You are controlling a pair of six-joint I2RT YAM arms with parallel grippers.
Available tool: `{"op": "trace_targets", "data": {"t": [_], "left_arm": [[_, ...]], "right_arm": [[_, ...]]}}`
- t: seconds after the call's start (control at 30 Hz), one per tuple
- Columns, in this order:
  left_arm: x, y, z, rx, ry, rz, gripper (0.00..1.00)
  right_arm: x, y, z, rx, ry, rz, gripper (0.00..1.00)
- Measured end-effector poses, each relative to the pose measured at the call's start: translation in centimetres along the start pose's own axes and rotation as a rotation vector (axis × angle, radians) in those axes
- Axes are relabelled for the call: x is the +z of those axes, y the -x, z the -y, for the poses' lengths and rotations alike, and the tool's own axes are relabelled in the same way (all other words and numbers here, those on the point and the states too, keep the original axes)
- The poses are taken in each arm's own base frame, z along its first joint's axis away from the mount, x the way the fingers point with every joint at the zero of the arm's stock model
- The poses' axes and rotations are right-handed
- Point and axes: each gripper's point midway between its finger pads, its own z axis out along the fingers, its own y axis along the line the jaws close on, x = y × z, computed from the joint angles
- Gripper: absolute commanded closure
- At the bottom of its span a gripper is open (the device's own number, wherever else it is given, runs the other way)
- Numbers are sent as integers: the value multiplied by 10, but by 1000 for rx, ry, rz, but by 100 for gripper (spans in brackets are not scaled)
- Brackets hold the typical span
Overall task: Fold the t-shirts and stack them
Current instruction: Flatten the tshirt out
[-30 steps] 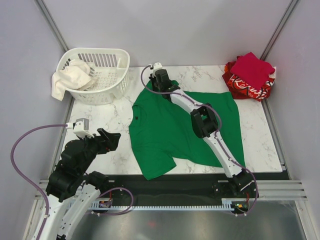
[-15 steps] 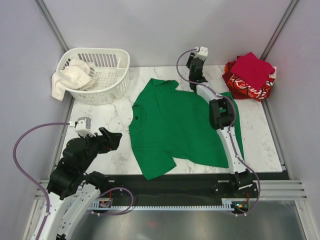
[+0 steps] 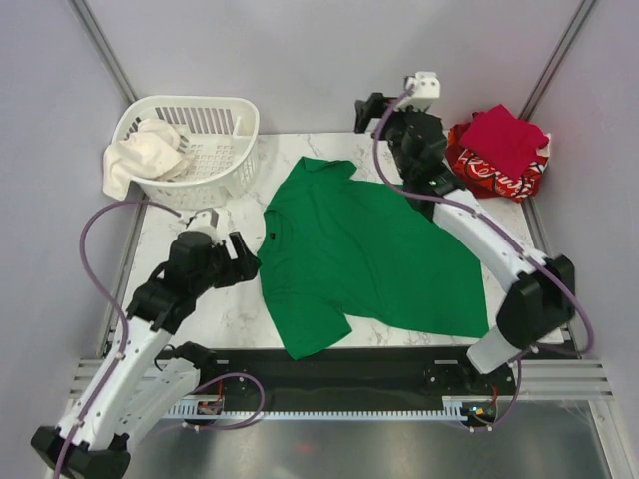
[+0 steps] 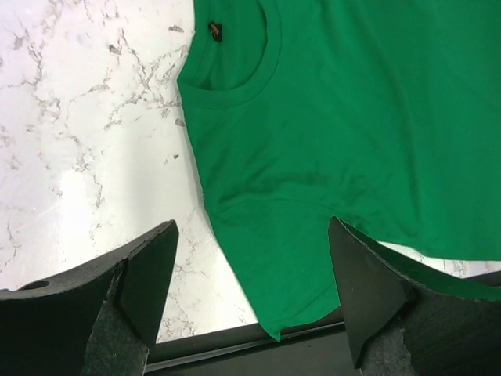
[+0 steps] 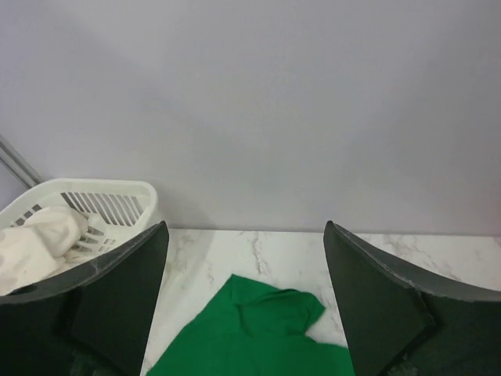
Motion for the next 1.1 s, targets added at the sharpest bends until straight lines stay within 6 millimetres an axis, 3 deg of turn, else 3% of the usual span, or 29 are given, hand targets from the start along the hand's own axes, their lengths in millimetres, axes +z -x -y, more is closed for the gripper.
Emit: {"op": "trace_targets", "data": {"t": [0.07,0.1,0.17,0.3,0.43,0.53,0.63,0.67,0.73,0.77,0.83,0.93,1.03,1.1], "left_arm": [[13,1,5,9,16,-46,15],[21,4,10,15,19,-62,16],[34,13,24,32,15,-89,16],[54,21,49,54,-11,-101,16],[74,-3,51,60,23,-179,18],[87,-37,59,119,42,-260,19],[86,-67,68,190,17,-312,22],[85,-75,68,202,11,-323,23],[87,-83,64,203,15,-332,28],[88,-86,62,200,20,-330,30],[92,-85,60,199,31,-321,30],[105,-71,73,203,33,-290,32],[141,-40,105,192,17,-242,33],[169,-27,120,167,3,-227,34]], "right_arm": [[-31,6,21,14,-29,-26,11],[-46,-1,32,15,-49,-65,11],[-78,-19,53,22,-94,-148,9],[-158,-71,76,55,-151,-340,7],[-220,-106,95,60,-192,-469,7],[-232,-128,95,60,-177,-558,13],[-220,-161,79,67,-107,-681,33],[-212,-175,74,68,-91,-729,48],[-185,-197,60,74,-43,-799,65],[-170,-210,55,75,-31,-838,81],[-124,-224,39,88,13,-852,96],[-52,-244,19,143,64,-833,100],[9,-271,10,203,103,-818,100],[37,-289,7,238,127,-813,100]]}}
